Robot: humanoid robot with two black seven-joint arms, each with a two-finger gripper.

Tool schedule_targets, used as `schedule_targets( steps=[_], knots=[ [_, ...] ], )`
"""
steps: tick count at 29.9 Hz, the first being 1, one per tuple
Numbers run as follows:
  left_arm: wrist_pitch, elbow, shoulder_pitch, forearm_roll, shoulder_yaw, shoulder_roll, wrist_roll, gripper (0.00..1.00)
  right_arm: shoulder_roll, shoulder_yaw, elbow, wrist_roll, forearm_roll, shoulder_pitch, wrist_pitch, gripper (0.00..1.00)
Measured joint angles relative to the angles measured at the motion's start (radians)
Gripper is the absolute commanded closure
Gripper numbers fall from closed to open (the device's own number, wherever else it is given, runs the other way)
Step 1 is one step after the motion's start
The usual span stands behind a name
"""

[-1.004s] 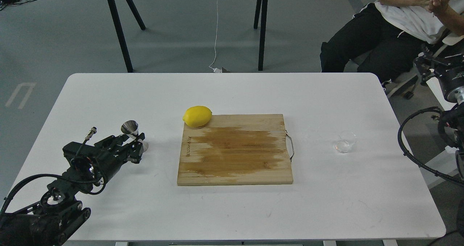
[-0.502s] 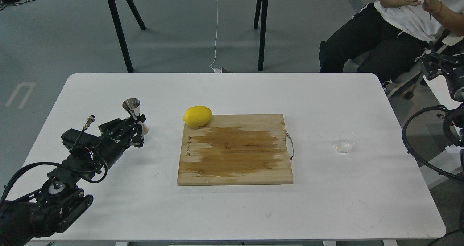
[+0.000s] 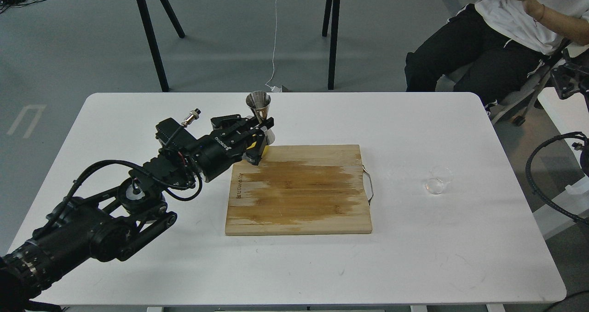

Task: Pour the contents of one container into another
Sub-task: 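Carry the jigger with the left gripper onto the wooden board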

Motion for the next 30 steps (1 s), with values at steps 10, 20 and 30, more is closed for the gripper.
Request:
schedule_targets(
  steps=[10, 20, 30],
  knots=[
    [-0.002, 0.157, -0.017, 0.000, 0.097, -0.181, 0.014, 0.96, -0.007, 0.000, 0.002, 0.000, 0.000, -0.020, 0.000, 0.00],
    [-0.002, 0.316, -0.021, 0.000, 0.143, -0.242, 0.053, 0.96, -0.006, -0.004, 0.007, 0.000, 0.000, -0.020, 0.000, 0.00],
    [-0.002, 0.361, -0.027, 0.000, 0.147, -0.258, 0.055, 0.91, -0.001, -0.008, 0.008, 0.000, 0.000, -0.018, 0.000, 0.00]
  ],
)
